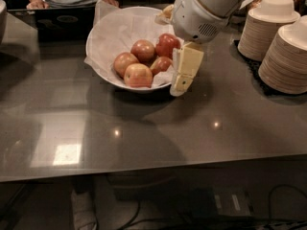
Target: Pick apple from white bowl
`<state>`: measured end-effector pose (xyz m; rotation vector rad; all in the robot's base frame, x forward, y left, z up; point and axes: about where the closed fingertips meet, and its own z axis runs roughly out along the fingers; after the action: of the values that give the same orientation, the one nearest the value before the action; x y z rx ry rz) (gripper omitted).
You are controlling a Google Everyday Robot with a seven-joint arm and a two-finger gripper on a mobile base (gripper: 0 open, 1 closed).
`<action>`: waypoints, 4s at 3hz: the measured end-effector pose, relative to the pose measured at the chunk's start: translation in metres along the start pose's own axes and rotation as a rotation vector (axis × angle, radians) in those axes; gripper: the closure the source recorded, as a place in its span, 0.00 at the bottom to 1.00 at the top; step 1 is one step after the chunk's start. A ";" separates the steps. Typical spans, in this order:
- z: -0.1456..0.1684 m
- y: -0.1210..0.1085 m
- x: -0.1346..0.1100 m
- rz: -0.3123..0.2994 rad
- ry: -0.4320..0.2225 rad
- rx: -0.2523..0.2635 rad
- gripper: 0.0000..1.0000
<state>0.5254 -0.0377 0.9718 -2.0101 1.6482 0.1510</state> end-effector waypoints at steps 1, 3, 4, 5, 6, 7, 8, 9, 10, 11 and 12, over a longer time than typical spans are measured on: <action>0.018 -0.011 -0.012 -0.045 -0.015 -0.004 0.00; 0.025 -0.016 -0.006 -0.023 -0.020 0.018 0.00; 0.034 -0.022 -0.003 -0.011 -0.028 0.033 0.03; 0.048 -0.031 -0.005 -0.011 -0.048 0.034 0.20; 0.058 -0.038 -0.010 -0.024 -0.071 0.030 0.33; 0.066 -0.045 -0.013 -0.036 -0.087 0.024 0.38; 0.071 -0.053 -0.010 -0.042 -0.094 0.022 0.38; 0.079 -0.056 -0.008 -0.040 -0.109 0.004 0.35; 0.090 -0.056 -0.006 -0.034 -0.126 -0.021 0.35; 0.101 -0.055 -0.003 -0.024 -0.139 -0.047 0.36; 0.113 -0.055 0.000 -0.013 -0.148 -0.070 0.38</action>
Offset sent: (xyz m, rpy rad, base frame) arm 0.0095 0.0163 -0.0053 0.0028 -0.0125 0.0376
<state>0.6036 0.0209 0.8938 -2.0090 1.5564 0.3486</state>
